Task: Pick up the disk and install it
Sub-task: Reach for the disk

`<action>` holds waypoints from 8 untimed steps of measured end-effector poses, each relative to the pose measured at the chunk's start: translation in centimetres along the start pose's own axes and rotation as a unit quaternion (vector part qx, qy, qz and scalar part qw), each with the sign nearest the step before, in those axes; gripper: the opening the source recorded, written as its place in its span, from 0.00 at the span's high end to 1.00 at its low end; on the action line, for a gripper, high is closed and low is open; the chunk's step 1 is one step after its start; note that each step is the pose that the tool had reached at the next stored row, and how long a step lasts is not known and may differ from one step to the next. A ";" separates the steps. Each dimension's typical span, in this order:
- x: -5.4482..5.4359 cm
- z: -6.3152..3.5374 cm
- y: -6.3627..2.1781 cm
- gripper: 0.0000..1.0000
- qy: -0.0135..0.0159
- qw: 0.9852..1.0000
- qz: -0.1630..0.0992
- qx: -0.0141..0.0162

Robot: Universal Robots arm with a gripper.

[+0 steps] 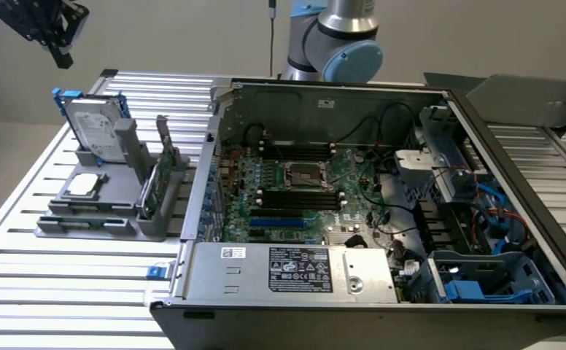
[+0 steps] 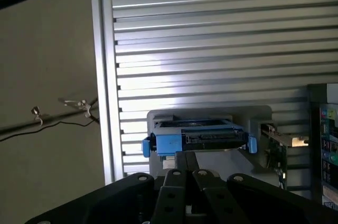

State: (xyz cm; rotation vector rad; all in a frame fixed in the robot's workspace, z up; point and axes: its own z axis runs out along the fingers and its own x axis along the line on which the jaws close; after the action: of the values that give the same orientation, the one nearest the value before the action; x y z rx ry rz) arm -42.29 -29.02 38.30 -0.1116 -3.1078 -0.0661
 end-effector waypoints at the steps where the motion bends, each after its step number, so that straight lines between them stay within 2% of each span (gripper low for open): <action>1: 0.0 0.00 0.00 0.89 0.000 1.000 0.000 0.000; 8: 0.0 0.00 0.01 0.89 0.000 1.000 0.000 0.000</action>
State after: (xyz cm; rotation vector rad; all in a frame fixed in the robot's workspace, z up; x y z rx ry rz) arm -42.29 -29.01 38.30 -0.1117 -3.1077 -0.0661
